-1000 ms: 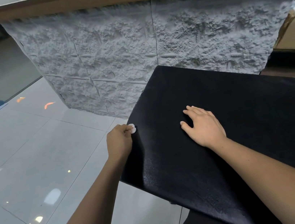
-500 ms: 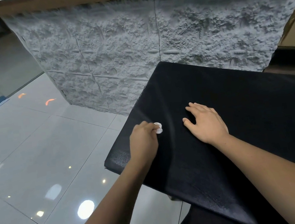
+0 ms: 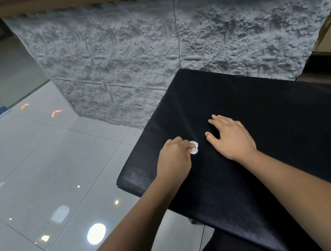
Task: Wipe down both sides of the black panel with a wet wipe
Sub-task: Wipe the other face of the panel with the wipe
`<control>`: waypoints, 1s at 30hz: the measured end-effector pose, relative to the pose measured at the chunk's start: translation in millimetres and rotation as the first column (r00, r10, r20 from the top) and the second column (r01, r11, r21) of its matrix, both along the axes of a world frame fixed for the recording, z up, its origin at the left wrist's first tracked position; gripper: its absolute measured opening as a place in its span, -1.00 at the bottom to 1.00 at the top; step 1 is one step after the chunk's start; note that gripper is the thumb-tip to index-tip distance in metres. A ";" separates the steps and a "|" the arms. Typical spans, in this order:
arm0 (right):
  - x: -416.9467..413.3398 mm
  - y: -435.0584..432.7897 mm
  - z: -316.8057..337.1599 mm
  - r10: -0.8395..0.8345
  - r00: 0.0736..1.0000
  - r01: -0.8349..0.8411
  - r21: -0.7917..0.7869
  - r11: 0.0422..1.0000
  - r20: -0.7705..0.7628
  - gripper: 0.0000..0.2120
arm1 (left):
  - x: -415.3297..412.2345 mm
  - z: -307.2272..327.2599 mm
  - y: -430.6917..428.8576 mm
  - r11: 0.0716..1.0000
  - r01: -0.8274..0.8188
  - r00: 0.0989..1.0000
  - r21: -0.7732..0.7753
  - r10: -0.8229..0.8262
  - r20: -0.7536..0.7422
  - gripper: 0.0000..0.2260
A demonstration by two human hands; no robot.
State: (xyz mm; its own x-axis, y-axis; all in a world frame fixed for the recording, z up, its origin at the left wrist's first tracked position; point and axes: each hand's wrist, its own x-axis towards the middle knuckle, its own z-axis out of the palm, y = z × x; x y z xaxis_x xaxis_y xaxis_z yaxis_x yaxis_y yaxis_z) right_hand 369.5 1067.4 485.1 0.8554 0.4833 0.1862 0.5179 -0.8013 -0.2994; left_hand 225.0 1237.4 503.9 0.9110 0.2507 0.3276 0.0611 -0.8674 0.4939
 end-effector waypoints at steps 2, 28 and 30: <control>-0.2 -0.4 0.4 -0.001 1.000 0.001 -0.001 1.000 0.000 -0.39 | -2.9 1.0 11.0 0.999 -0.042 0.999 -0.020 0.042 -0.005 -0.76; -1.7 -0.2 2.2 0.005 1.000 -0.005 0.012 1.000 -0.008 -0.40 | -39.9 -22.6 127.7 0.854 -0.409 0.912 -0.322 0.388 -0.130 -0.88; -2.0 0.0 2.0 0.006 1.000 -0.005 0.010 1.000 -0.006 -0.40 | -40.6 -24.2 124.5 0.846 -0.425 0.905 -0.321 0.407 -0.125 -0.88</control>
State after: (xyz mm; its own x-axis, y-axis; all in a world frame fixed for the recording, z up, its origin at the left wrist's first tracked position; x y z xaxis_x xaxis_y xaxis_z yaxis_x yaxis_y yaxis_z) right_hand 367.5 1067.4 487.1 0.8539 0.4861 0.1859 0.5204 -0.7953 -0.3108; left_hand 184.4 1361.9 479.7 0.7093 0.6958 0.1127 0.4121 -0.5391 0.7345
